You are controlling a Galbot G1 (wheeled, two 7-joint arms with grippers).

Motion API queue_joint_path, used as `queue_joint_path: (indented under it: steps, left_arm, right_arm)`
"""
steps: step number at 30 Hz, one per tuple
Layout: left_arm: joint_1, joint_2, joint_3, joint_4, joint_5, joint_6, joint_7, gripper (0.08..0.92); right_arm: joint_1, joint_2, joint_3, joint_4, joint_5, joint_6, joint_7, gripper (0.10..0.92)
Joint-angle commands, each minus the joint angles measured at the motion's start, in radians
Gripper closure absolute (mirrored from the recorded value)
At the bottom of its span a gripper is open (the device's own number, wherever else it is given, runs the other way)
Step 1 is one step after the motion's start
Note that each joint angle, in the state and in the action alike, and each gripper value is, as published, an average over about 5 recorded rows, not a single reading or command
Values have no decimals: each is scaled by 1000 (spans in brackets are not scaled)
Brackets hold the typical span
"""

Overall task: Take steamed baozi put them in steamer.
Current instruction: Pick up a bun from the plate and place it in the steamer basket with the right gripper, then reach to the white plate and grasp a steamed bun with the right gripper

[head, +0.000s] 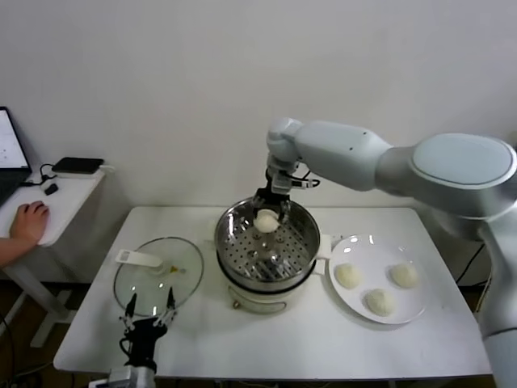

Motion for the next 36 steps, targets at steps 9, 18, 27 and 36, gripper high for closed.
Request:
queue_joint_path:
  steps: [9, 18, 27, 36]
  left_arm:
    - [-5, -4, 0, 11, -3, -4, 1, 177]
    - [-7, 2, -4, 8, -12, -3, 1, 177]
    - [-2, 6, -6, -8, -17, 2, 2, 177]
    - [2, 6, -2, -22, -29, 13, 2, 177]
  right_arm:
    - [-64, 51, 26, -136, -69, 54, -24, 364]
    - [-77, 84, 55, -200, -47, 54, -39, 254]
    - [96, 15, -110, -44, 348, 26, -155, 203]
    - [358, -189, -380, 325, 799, -352, -156, 203]
